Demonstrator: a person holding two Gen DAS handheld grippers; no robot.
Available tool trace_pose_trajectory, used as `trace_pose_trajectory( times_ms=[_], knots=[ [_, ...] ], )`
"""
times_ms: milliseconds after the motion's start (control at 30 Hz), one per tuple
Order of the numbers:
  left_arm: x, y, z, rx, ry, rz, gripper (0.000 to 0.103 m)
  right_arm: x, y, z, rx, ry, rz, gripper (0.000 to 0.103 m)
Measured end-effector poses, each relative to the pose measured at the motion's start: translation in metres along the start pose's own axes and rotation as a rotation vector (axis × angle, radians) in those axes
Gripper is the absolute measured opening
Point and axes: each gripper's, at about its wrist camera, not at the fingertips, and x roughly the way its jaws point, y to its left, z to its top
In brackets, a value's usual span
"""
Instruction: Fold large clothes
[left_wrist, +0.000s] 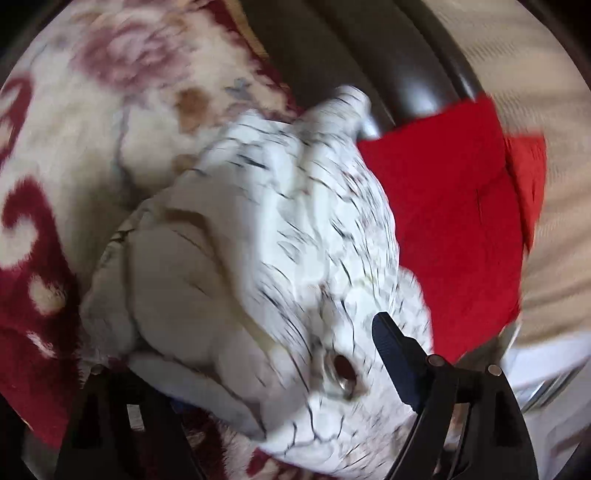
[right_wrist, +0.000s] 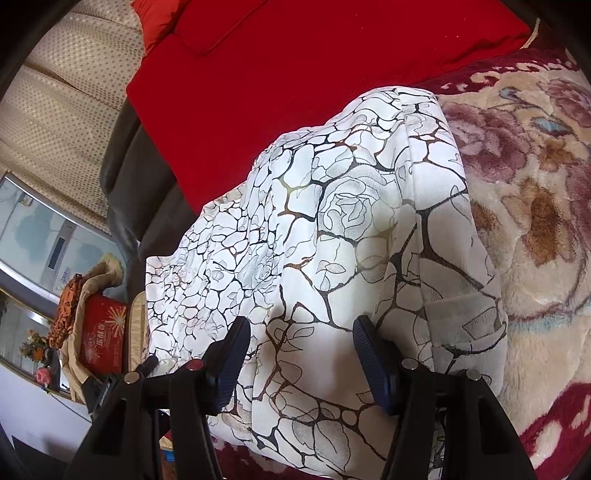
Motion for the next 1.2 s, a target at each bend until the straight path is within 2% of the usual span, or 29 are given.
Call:
trace_pose_trajectory(
  times_ms=[67, 133, 167, 200, 233, 267, 367, 433, 600, 700, 733, 867, 1000, 1067, 1133, 1200],
  knots=[
    [0.004, 0.005, 0.005, -0.044, 0.002, 0.011, 0.083, 0.000, -0.001, 0.000, -0.001, 0.004, 0.008, 0.062],
    [0.013, -0.001, 0.005, -0.006, 0.006, 0.061, 0.083, 0.000, -0.002, 0.000, 0.003, 0.006, 0.016, 0.062],
    [0.013, -0.005, 0.004, 0.010, -0.004, 0.076, 0.080, -0.001, -0.004, 0.001, 0.006, 0.008, 0.022, 0.062],
    [0.013, -0.013, 0.000, 0.045, -0.025, 0.100, 0.070, -0.001, -0.004, 0.001, 0.009, 0.008, 0.025, 0.062],
    [0.013, -0.018, -0.001, 0.079, -0.033, 0.134, 0.046, -0.001, -0.005, 0.001, 0.013, 0.008, 0.026, 0.061],
    [0.013, -0.023, -0.002, 0.111, -0.031, 0.161, 0.039, -0.002, -0.006, 0.001, 0.017, 0.008, 0.030, 0.058],
    [0.008, -0.030, -0.001, 0.123, -0.040, 0.146, 0.027, -0.008, -0.012, 0.002, 0.038, 0.003, 0.053, 0.048],
    [0.001, -0.049, -0.004, 0.196, -0.060, 0.161, 0.024, -0.013, -0.019, 0.004, 0.056, -0.003, 0.058, 0.038],
    [-0.019, -0.120, -0.025, 0.442, -0.130, 0.175, 0.022, -0.031, -0.037, 0.010, 0.120, -0.040, 0.115, 0.038],
    [-0.022, -0.171, -0.050, 0.596, -0.145, 0.170, 0.022, -0.043, -0.047, 0.013, 0.157, -0.068, 0.142, 0.038],
    [-0.033, -0.177, -0.055, 0.637, -0.148, 0.170, 0.021, -0.047, -0.051, 0.015, 0.166, -0.073, 0.148, 0.038],
    [-0.018, -0.241, -0.113, 0.882, -0.136, 0.174, 0.020, -0.068, -0.069, 0.021, 0.218, -0.126, 0.187, 0.038],
    [0.018, -0.279, -0.203, 1.167, -0.084, 0.179, 0.020, -0.092, -0.098, 0.029, 0.294, -0.200, 0.220, 0.038],
    [0.037, -0.278, -0.250, 1.312, -0.052, 0.174, 0.020, -0.098, -0.113, 0.035, 0.345, -0.213, 0.246, 0.039],
    [0.051, -0.266, -0.283, 1.394, 0.016, 0.159, 0.020, -0.102, -0.128, 0.038, 0.401, -0.223, 0.274, 0.039],
    [0.072, -0.245, -0.297, 1.432, 0.094, 0.189, 0.020, -0.104, -0.135, 0.043, 0.423, -0.226, 0.284, 0.039]
  ],
)
